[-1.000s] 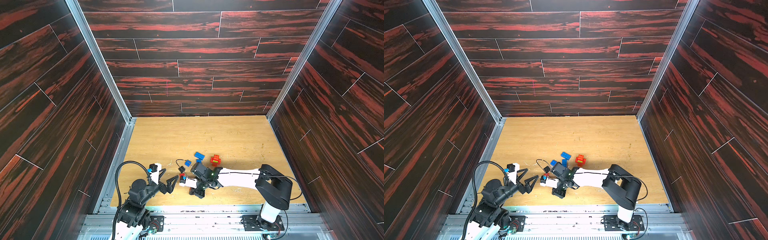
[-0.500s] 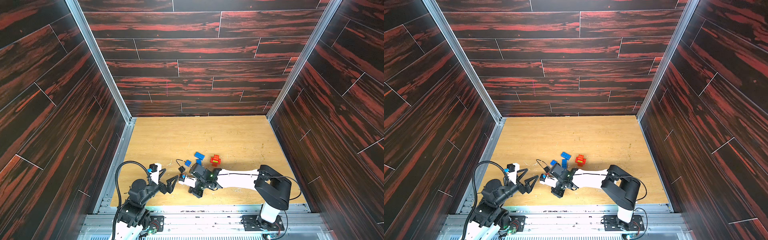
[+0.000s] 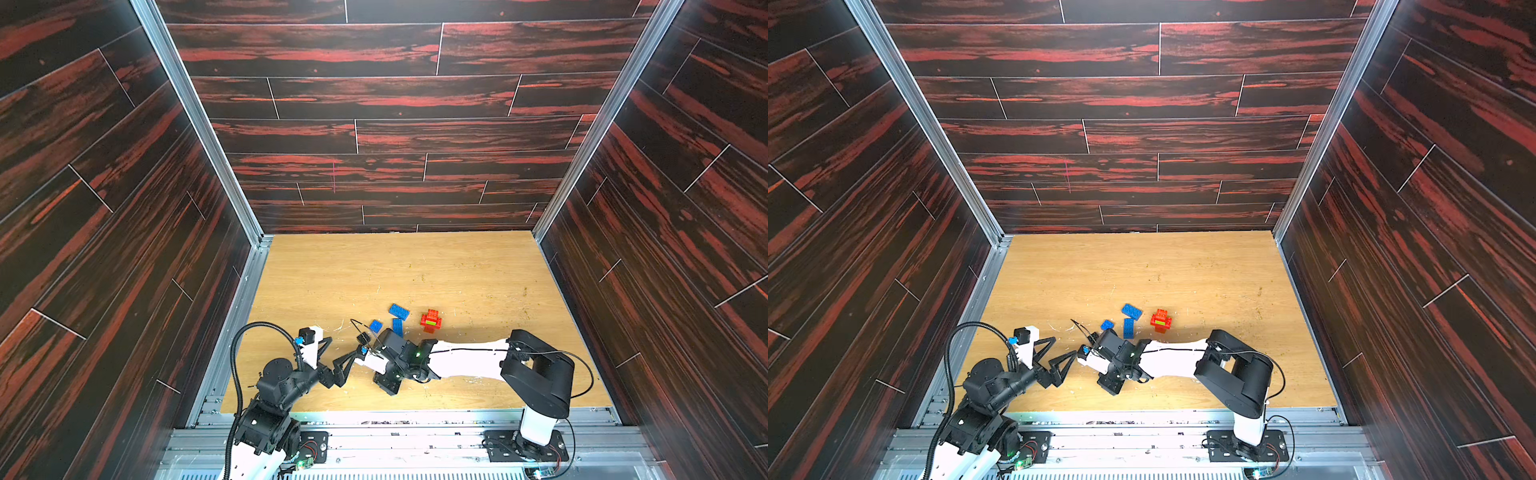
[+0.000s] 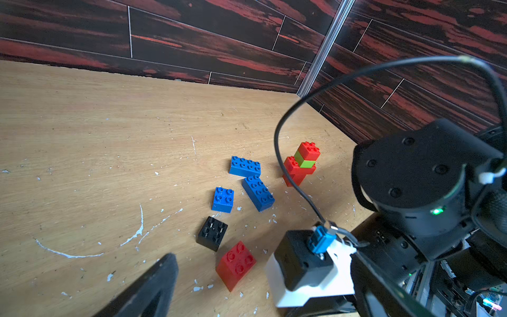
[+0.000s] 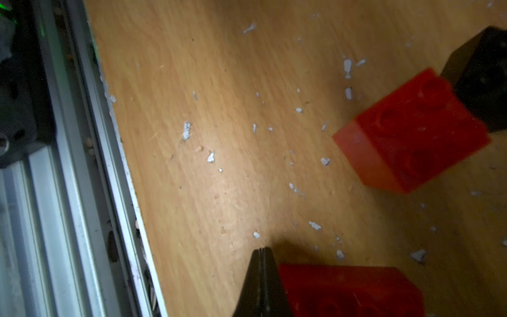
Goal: Assemble the letter f with lego
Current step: Adjust the lego brick at the center of the board.
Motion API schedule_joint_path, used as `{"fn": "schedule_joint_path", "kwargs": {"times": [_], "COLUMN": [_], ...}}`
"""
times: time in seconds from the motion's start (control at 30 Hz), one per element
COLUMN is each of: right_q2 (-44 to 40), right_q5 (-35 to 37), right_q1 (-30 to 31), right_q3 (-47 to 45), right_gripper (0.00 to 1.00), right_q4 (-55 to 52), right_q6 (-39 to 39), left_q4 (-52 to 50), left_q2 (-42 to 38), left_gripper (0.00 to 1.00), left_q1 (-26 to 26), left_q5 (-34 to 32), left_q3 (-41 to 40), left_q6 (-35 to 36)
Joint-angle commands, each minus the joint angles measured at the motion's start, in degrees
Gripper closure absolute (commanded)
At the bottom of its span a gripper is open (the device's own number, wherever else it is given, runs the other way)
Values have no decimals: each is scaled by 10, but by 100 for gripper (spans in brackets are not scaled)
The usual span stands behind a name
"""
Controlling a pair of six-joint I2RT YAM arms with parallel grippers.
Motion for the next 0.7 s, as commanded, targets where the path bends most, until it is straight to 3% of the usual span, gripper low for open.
{"fn": "schedule_joint_path", "kwargs": {"times": [0.0,0.67], "right_q2": [0,-30], "right_q5": [17,80], "right_q1": [5,5], "right_q3": [2,-6], "right_gripper": [100,100], "right_q4": [17,-40], "right_q6": [25,97], "left_q4": [-5,-3], "left_q2": [3,6], "left_gripper": [0,0], "left_q1": [-1,-1], "left_q5": [2,4], "left_q3": [-3,-3], "left_q6": [1,1]}}
